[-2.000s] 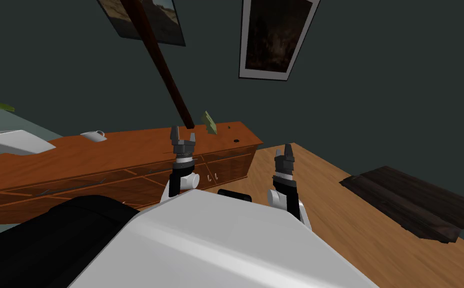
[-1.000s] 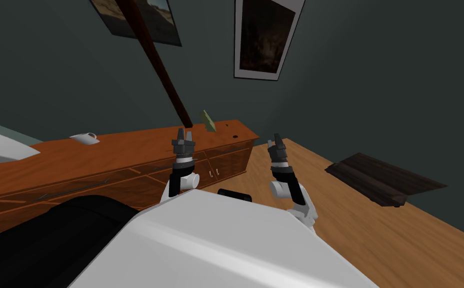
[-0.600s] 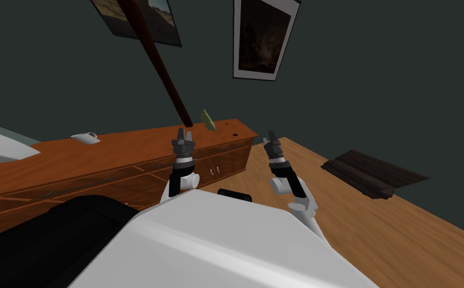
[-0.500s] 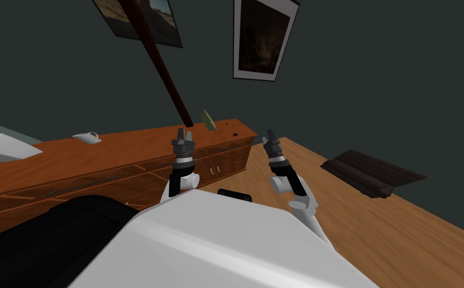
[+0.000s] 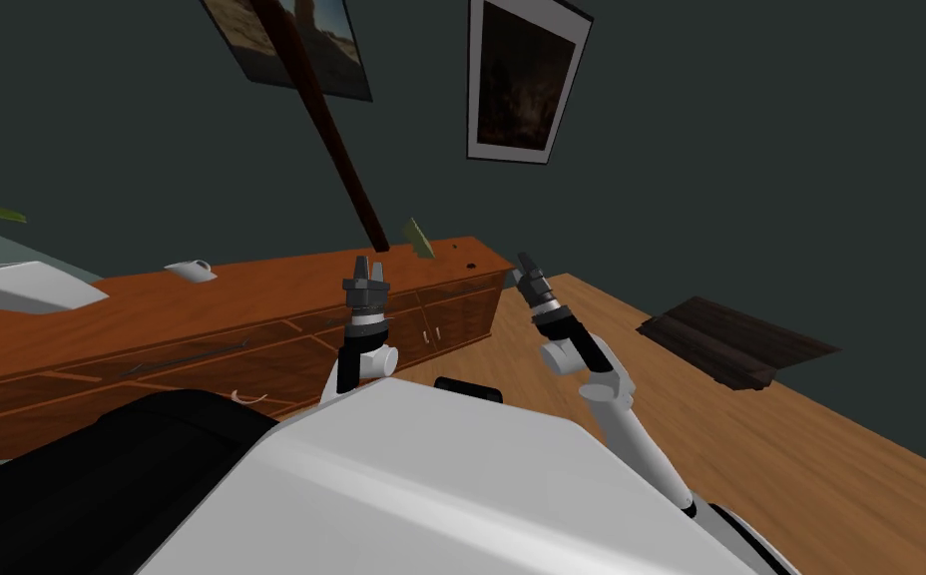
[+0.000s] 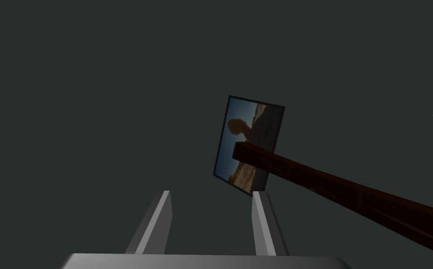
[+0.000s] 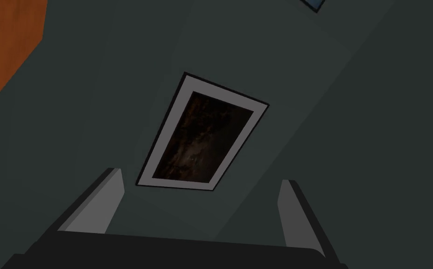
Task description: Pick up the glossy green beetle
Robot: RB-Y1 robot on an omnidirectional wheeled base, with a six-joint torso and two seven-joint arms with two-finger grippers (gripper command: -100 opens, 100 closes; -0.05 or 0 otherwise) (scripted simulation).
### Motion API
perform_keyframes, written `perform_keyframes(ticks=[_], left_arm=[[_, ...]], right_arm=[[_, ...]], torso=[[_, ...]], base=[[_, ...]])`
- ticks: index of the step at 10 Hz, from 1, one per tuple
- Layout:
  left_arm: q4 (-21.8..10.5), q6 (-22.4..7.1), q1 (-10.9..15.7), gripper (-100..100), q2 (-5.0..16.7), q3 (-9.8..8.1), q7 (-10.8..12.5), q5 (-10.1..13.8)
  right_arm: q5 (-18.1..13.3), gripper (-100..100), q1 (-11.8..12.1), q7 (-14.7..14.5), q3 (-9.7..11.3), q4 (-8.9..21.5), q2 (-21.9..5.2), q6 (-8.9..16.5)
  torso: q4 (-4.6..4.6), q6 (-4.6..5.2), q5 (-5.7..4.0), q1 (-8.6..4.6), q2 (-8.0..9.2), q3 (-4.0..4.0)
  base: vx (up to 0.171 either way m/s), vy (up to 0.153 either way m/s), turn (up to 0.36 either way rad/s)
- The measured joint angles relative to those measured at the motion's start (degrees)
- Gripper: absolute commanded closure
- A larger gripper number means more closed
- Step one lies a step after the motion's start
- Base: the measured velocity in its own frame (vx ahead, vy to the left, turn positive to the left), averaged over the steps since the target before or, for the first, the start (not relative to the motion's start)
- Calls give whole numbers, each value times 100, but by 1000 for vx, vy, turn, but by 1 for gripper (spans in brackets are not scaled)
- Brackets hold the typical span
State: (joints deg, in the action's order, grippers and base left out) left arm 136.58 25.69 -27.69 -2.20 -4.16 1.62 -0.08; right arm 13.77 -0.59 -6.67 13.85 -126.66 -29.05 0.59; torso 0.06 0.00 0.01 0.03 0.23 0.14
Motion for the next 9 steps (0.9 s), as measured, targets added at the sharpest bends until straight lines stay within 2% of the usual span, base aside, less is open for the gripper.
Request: perform_keyframes(ticks=[1, 2, 3, 9], left_arm=[[0, 0, 0, 0, 0, 0, 0, 0], [0, 0, 0, 0, 0, 0, 0, 0], [0, 0, 0, 0, 0, 0, 0, 0], [0, 0, 0, 0, 0, 0, 0, 0]], right_arm=[[147, -100, -152, -12, 55, -5, -191, 156], [205, -100, -266, -38, 116, 23, -247, 271], [345, -100, -451, -66, 199, 77, -415, 402], [1007, -100, -1218, -244, 583, 119, -1150, 1264]], torso=[[-1, -1, 0, 0, -1, -1], [-1, 0, 0, 3, -5, -3], [-1, -1, 1, 4, -2, -2], [-2, -1, 0, -1, -8, -5]], base=[[-56, 7, 17], [-69, 9, 46], [-57, -1, 30], [-52, -2, 65]])
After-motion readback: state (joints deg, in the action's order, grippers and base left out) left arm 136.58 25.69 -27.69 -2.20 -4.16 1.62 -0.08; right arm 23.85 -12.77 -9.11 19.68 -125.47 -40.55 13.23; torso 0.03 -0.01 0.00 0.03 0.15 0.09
